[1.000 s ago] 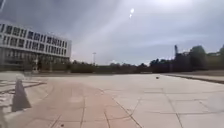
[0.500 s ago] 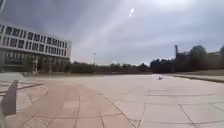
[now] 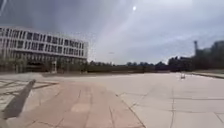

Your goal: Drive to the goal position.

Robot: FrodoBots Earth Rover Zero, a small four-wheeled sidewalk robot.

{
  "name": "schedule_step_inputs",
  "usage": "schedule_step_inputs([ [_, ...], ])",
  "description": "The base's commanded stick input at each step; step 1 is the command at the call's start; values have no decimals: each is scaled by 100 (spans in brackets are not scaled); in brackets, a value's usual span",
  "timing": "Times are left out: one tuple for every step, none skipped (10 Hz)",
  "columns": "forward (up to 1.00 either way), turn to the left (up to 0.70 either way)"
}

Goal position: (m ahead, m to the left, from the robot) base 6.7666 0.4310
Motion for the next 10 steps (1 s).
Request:
schedule_step_inputs([
  [70, 0],
  [70, 0],
  [70, 0],
  [70, 0],
  [70, 0],
  [70, 0],
  [70, 0],
  [70, 0],
  [70, 0],
  [70, 0],
])
